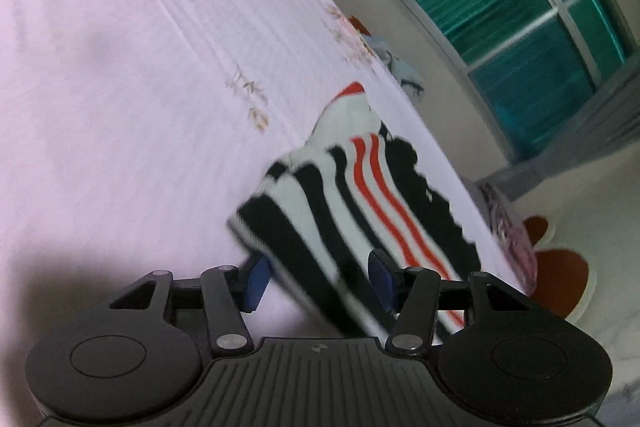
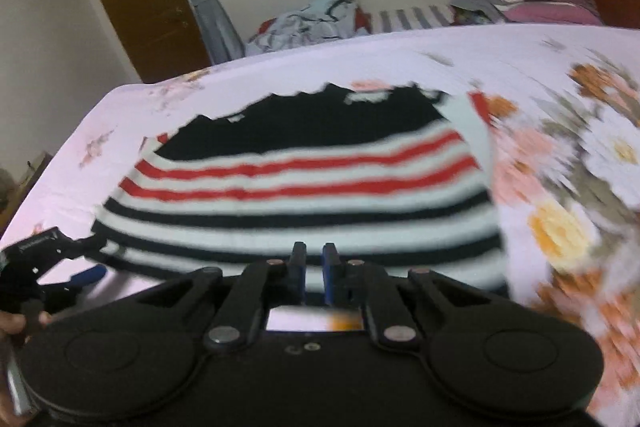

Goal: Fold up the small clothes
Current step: 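Grasp the hem with both grippers and fold it up toward the collar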

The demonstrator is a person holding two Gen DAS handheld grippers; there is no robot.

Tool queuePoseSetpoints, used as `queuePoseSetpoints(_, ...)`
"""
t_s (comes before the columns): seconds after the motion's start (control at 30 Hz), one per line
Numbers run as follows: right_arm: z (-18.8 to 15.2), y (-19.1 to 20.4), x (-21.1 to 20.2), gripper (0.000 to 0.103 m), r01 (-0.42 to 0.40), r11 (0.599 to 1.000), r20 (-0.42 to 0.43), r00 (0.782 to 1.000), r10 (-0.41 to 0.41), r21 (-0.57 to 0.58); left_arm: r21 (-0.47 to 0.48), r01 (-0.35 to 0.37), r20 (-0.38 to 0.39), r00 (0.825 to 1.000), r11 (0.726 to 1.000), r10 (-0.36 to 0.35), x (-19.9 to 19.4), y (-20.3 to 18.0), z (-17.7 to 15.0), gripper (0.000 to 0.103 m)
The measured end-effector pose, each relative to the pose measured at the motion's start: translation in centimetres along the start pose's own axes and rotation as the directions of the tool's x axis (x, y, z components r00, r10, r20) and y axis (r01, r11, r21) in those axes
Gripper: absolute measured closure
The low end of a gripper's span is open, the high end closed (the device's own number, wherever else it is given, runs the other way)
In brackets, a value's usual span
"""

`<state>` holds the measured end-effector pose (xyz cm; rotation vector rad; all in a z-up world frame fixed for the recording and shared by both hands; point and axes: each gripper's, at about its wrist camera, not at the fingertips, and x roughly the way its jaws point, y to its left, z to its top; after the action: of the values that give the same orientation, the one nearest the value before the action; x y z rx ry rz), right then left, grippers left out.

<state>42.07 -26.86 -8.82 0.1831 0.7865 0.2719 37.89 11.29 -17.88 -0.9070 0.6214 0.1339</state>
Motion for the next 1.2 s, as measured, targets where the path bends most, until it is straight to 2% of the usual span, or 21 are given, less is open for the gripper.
queuePoseSetpoints(0.3,3.7,3.9,8.2,0.094,0.000,1.000,-0.042,0.999,0.000,-0.007,-0.096,0.057,0.021,0.998,0.994,-0.056,3.1,0.3,2.2,0.049)
queuePoseSetpoints(0.37,3.6,4.2,9.2,0.094,0.005,1.000,-0.047,0.999,-0.005,-0.017,-0.078,0.042,0.013,0.999,0.996,-0.041,3.4,0.0,2.5,0.065)
queuePoseSetpoints(0.4,3.5,4.2,9.6,0.094,0.001,1.000,-0.059,0.998,-0.002,-0.019,-0.078,0.018,-0.001,1.000,0.997,-0.018,3.6,0.0,2.8,0.084)
queuePoseSetpoints(0.43,3.2,4.2,10.2,0.096,0.014,0.999,-0.085,0.996,-0.017,-0.029,-0.118,0.027,-0.009,1.000,0.993,-0.028,3.2,0.6,3.0,0.085)
queuePoseSetpoints(0.47,2.8,4.3,10.6,0.099,0.033,0.998,-0.094,0.995,-0.038,-0.051,-0.150,0.059,0.016,0.998,0.987,-0.057,2.5,0.4,3.1,0.085)
queuePoseSetpoints(0.53,2.5,4.2,10.6,0.101,0.035,0.997,-0.080,0.996,-0.041,-0.066,-0.108,0.079,0.041,0.996,0.991,-0.075,1.8,-0.8,3.1,0.085)
queuePoseSetpoints(0.57,2.6,4.1,10.5,0.101,0.035,0.997,-0.083,0.996,-0.040,-0.067,-0.094,0.066,0.035,0.997,0.993,-0.063,1.9,-1.0,3.1,0.085)
queuePoseSetpoints(0.63,2.6,4.2,10.6,0.102,0.037,0.996,-0.086,0.995,-0.044,-0.087,-0.065,-0.019,-0.015,1.000,0.998,0.018,3.2,-0.6,3.2,0.085)
queuePoseSetpoints(0.7,2.7,4.3,10.8,0.102,0.034,0.995,-0.092,0.995,-0.043,-0.094,-0.102,-0.003,-0.015,1.000,0.995,0.001,3.3,-0.2,3.3,0.085)
queuePoseSetpoints(0.77,2.8,4.1,10.8,0.102,0.025,0.995,-0.094,0.995,-0.034,-0.096,-0.045,-0.008,0.005,1.000,0.999,0.008,2.6,-1.7,3.2,0.085)
queuePoseSetpoints(0.9,3.0,3.4,10.9,0.102,-0.019,0.996,-0.101,0.995,0.010,-0.091,0.079,0.035,0.064,0.997,0.996,-0.041,0.5,-6.1,3.0,0.085)
queuePoseSetpoints(1.0,3.5,1.1,9.9,0.101,-0.087,0.996,-0.087,0.992,0.088,0.013,0.184,0.047,0.082,0.995,0.982,-0.063,-0.8,-11.0,1.9,0.085)
queuePoseSetpoints(1.03,3.7,0.1,9.0,0.094,-0.093,0.994,-0.055,0.994,0.096,0.056,0.224,0.061,0.077,0.994,0.973,-0.080,-1.0,-12.9,1.3,0.085)
queuePoseSetpoints(1.13,4.0,-4.1,5.1,0.092,-0.110,0.981,0.054,0.993,0.103,0.161,0.360,0.093,0.034,0.993,0.928,-0.112,-1.7,-18.7,-1.3,0.086)
queuePoseSetpoints(1.2,4.2,-7.2,2.5,0.092,-0.115,0.972,0.106,0.990,0.095,0.204,0.465,0.100,-0.003,0.994,0.880,-0.112,-1.3,-22.9,-3.9,0.086)
